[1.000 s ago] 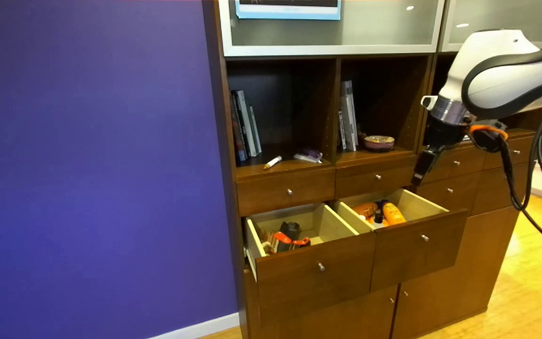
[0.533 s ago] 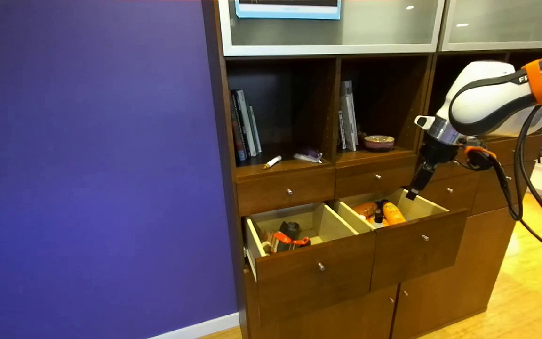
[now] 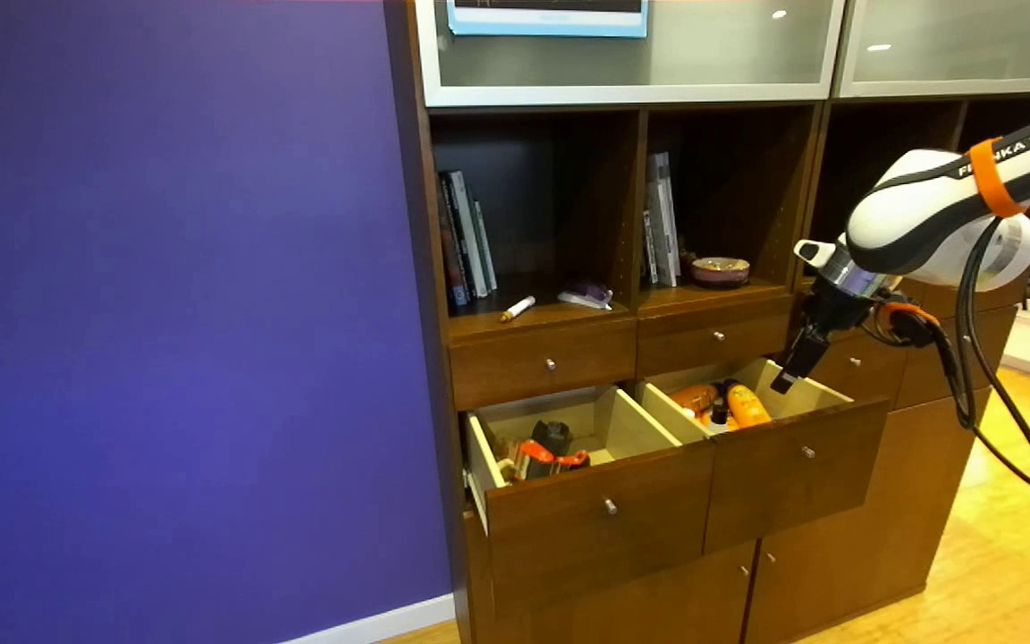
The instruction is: Remove the white bottle from the second open drawer from the left and put it in the second shelf from the left
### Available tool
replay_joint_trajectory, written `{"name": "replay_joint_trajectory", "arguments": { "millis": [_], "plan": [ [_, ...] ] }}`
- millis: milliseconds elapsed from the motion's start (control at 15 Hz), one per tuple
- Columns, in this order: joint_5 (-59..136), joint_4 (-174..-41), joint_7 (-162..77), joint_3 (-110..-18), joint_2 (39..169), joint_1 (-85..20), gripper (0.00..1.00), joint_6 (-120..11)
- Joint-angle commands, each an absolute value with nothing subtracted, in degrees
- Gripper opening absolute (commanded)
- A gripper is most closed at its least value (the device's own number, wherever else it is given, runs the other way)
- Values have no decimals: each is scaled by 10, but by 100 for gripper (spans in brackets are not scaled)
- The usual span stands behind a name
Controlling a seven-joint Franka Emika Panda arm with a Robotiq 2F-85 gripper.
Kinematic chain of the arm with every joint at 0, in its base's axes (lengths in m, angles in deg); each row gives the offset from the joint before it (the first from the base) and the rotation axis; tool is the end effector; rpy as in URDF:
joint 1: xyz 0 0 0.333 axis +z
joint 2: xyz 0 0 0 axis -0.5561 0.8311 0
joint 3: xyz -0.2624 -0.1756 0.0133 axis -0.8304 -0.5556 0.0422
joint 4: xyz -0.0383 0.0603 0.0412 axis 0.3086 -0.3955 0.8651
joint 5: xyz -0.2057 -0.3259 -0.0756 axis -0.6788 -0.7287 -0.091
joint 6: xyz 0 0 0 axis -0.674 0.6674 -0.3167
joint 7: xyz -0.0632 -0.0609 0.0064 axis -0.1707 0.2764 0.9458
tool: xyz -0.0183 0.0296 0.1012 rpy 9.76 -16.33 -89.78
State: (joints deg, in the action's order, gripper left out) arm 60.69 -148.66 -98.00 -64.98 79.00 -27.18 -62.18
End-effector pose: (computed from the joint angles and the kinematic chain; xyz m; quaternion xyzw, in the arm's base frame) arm 0.5125 0.0122 0.4302 -0.9239 -0.3292 -0.1878 0.0518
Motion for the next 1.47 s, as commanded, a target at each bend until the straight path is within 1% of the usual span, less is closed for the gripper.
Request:
{"name": "replay_joint_trajectory", "arguments": {
  "millis": [0,267,667,867,1400],
  "plan": [
    [607,-1485,-979,-641,790,-279,100,-620],
    [677,-1451,-1078,-652,835,-271,100,-605],
    [772,-1410,-1213,-639,891,-298,100,-602],
    [796,-1388,-1262,-632,918,-318,100,-598],
    [821,-1329,-1389,-604,983,-367,100,-536]
  ]
}}
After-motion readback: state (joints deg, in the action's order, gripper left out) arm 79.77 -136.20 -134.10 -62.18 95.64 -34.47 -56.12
